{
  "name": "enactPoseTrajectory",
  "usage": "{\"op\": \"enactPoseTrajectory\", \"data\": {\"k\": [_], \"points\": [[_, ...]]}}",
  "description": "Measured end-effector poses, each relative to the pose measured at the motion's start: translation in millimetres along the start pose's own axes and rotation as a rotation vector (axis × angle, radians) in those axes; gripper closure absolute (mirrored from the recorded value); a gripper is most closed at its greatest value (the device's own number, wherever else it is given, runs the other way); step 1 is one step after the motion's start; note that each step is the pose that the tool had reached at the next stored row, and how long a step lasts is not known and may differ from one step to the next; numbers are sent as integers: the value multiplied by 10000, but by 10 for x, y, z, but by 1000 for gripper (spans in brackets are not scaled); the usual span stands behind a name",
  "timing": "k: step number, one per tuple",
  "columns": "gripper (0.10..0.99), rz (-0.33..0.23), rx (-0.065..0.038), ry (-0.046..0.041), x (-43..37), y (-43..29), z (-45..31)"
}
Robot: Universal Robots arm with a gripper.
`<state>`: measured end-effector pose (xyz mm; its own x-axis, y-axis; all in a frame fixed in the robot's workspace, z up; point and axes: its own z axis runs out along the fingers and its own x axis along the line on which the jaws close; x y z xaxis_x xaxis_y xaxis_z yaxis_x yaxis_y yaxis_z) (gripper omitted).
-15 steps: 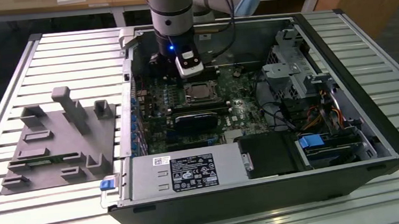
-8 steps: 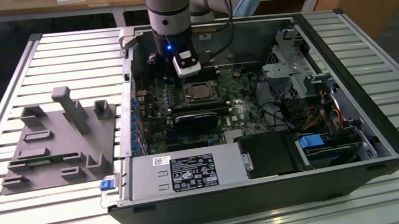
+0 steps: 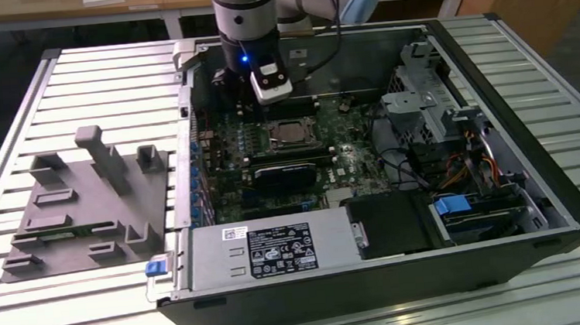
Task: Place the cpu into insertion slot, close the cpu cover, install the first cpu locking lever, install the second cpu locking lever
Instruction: 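Install the first cpu locking lever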
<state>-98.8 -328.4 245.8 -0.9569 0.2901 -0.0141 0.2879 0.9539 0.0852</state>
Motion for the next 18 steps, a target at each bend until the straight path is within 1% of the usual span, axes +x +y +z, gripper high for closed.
{"op": "enactPoseTrajectory", "data": {"k": [3,5,6,7,9,10,14,15,18], "points": [[984,1,-44,6,-1,5,-56],[984,1,-88,15,-1,5,-66],[984,4,-161,38,0,5,-67],[984,7,-293,80,2,5,-67],[984,-2,-591,170,10,2,-67],[984,-9,-676,197,21,-1,-67],[984,-71,-742,224,70,-16,-68],[984,-98,-782,240,79,-19,-67],[984,-193,-1008,319,97,-25,-63]]}}
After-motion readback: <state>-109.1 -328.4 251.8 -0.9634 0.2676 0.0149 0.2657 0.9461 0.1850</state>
